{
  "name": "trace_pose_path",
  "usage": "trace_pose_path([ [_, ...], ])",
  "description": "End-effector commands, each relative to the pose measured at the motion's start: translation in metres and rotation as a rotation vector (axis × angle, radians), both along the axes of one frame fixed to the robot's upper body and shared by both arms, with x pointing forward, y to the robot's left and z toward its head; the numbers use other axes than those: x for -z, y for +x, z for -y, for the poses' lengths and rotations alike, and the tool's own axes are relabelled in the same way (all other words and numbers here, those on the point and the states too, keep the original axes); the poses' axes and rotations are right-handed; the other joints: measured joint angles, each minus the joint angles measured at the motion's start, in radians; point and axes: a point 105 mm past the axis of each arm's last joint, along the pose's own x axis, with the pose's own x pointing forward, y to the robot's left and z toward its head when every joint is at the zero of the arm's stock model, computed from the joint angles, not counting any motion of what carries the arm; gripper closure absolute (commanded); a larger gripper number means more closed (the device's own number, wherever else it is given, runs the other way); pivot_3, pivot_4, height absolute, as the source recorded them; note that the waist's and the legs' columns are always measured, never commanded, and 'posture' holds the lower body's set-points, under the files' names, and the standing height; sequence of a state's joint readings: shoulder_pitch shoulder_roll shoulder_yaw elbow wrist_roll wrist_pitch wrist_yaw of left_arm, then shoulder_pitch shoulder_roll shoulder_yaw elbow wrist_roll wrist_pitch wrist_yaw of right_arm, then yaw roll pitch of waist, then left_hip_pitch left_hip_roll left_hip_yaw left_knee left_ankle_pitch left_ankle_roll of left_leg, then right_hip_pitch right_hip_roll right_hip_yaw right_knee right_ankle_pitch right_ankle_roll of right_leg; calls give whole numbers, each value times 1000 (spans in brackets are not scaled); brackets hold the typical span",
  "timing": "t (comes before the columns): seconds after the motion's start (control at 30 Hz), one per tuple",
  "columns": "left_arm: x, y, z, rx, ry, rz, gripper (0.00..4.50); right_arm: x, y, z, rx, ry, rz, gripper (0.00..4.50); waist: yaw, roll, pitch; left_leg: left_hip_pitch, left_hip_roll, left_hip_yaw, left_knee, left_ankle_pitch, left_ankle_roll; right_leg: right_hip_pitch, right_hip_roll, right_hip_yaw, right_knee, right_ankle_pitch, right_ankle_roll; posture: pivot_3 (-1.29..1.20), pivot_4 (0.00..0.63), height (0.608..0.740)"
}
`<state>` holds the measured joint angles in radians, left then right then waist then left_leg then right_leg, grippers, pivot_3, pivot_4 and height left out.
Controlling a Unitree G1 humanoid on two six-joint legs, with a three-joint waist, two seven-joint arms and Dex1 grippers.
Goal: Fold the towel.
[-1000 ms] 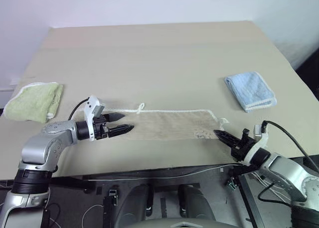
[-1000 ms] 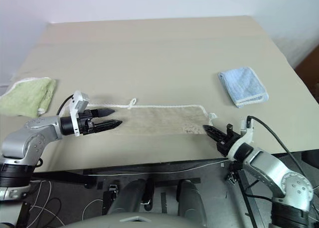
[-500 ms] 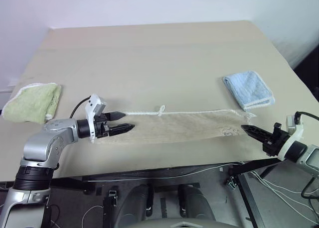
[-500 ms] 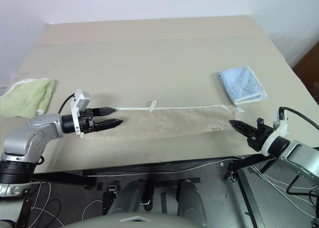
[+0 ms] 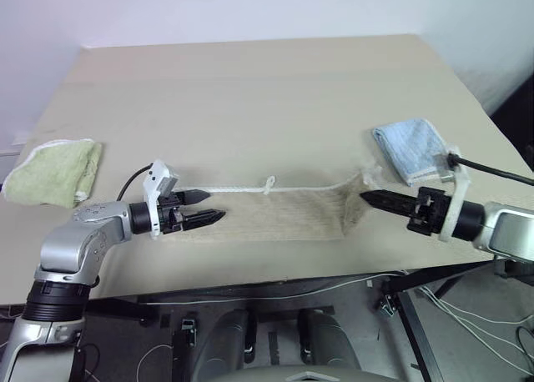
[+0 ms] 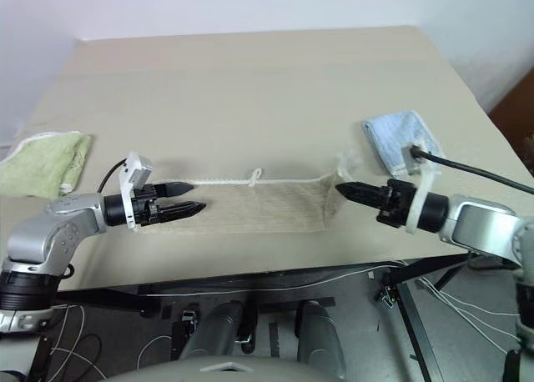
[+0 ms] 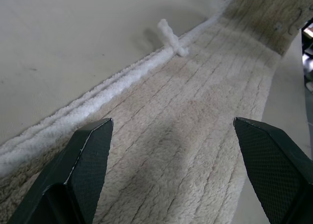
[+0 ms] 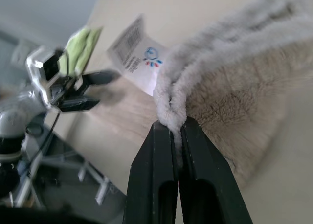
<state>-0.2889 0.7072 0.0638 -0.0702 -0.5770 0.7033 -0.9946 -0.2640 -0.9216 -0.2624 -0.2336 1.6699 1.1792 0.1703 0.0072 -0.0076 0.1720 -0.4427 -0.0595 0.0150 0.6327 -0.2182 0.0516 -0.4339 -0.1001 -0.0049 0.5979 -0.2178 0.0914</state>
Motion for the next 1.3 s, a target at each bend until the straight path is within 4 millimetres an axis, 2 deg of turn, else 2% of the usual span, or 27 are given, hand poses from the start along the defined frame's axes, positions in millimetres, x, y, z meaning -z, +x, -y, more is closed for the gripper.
trace_pose_path([
  [0.03, -11, 0, 1, 5, 7, 60, 369, 3, -4, -24, -106, -13, 17, 4452, 2, 0, 0, 0, 0, 0, 0, 0, 0, 0, 0, 0, 0, 0, 0, 0, 150, 740],
  [0.17, -16, 2, -4, -6, 22, 78, 369, 14, -4, -53, -207, -38, 11, 4452, 3, 0, 0, -1, 0, 0, 0, 0, 0, -1, 0, 0, 0, 0, 0, 0, 150, 740],
  [0.37, -16, 2, -5, -10, 29, 82, 369, 32, -2, -75, -252, -93, 6, 4452, 3, 0, 0, -1, 0, 1, 0, -1, -1, -1, 0, 0, 0, 0, 0, 0, 150, 740],
  [0.57, -18, 3, -5, -11, 26, 90, 369, 36, -6, -90, -302, -96, 21, 4452, 2, 0, 0, -1, 0, 1, 0, -1, -1, -2, 0, 0, 1, 1, 0, 0, 150, 740],
  [0.67, -23, 2, -5, 2, -11, 94, 369, 36, -5, -92, -304, -90, 20, 3748, 2, 0, 0, -1, 0, 1, 0, -1, -1, -2, 0, 0, 1, 1, 0, 0, 150, 740],
  [0.83, -30, 5, -4, -2, -22, 131, 369, 23, -7, -95, -330, -34, 54, 2079, 3, 0, 0, -1, 0, 1, 0, -1, -2, -2, 0, 0, 2, 1, 0, 0, 150, 740],
  [0.93, -46, 6, 3, 17, -94, 157, 369, 21, -6, -84, -314, -45, 72, 1042, 4, 0, 0, -1, 0, 1, 0, -1, -2, -2, 0, 0, 2, 1, 0, 0, 150, 740],
  [1.03, -59, 8, 11, 37, -137, 187, 369, 2, 2, -69, -243, -7, 188, 69, 5, -1, 0, -1, 0, 2, 0, -1, -1, -2, 0, 0, 1, 1, 0, 0, 150, 740],
  [1.1, -66, 10, 22, 64, -176, 207, 369, -6, 9, -61, -190, -18, 294, 69, 5, -1, 0, 0, 0, 2, 1, 0, -1, -1, 0, 0, 1, 1, 1, 0, 150, 740],
  [1.17, -70, 11, 37, 99, -212, 213, 369, -4, 16, -54, -133, -47, 365, 522, 5, -1, -1, 0, 0, 2, 1, 0, -1, 0, 1, 0, 2, 2, 2, 0, 150, 740],
  [1.27, -60, 9, 60, 178, -195, 237, 987, 4, 30, -48, -43, -49, 397, 1601, 3, -1, -1, 0, 0, 2, 2, 0, 0, 0, 1, 0, 2, 4, 6, 0, 150, 740],
  [1.3, -56, 9, 66, 194, -188, 245, 1319, 6, 33, -48, -28, -47, 407, 1992, 2, -1, -1, 1, 0, 3, 3, 0, 0, 0, 1, 1, 2, 5, 7, 0, 150, 740],
])
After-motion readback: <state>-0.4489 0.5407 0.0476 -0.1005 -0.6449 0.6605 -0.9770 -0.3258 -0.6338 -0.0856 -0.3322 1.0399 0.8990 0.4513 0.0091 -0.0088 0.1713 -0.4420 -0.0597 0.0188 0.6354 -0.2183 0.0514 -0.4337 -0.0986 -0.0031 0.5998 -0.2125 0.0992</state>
